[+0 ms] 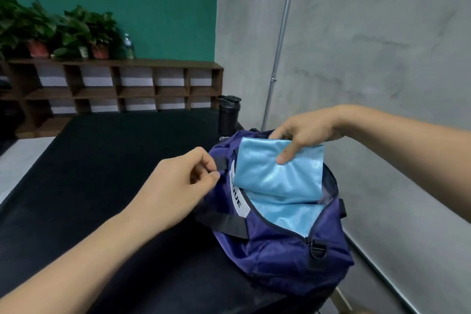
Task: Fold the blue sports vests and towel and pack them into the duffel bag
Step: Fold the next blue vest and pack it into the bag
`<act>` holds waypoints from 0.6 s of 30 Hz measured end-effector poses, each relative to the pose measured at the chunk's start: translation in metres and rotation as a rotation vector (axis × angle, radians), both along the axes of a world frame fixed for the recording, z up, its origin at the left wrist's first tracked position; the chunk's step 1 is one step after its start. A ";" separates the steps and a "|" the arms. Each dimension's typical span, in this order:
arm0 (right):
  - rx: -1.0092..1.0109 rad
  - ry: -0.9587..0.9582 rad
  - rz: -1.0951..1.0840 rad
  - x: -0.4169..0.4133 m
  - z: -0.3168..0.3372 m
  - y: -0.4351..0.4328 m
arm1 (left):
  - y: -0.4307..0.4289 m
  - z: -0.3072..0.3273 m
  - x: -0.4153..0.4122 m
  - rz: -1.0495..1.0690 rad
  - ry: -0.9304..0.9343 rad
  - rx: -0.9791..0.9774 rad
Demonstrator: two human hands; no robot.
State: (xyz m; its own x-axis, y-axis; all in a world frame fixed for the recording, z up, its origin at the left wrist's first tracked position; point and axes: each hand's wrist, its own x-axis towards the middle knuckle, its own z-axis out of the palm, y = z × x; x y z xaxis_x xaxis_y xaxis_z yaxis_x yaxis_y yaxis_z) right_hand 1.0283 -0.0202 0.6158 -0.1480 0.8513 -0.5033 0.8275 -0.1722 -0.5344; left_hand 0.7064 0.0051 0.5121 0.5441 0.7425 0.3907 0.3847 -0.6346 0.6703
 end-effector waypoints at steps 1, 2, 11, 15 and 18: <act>-0.016 0.010 0.011 0.007 -0.005 -0.001 | -0.004 0.000 0.011 -0.056 0.002 0.034; -0.034 0.016 0.023 0.013 -0.010 -0.002 | -0.008 -0.001 0.020 -0.117 0.013 0.072; -0.057 -0.082 0.160 0.022 -0.059 0.000 | -0.034 -0.031 0.080 -0.436 0.244 0.538; 0.092 -0.155 0.112 0.026 -0.057 0.011 | -0.036 -0.034 0.103 -0.421 0.302 0.736; 0.188 -0.230 0.051 0.025 -0.052 0.026 | -0.031 -0.031 0.120 -0.403 0.322 0.764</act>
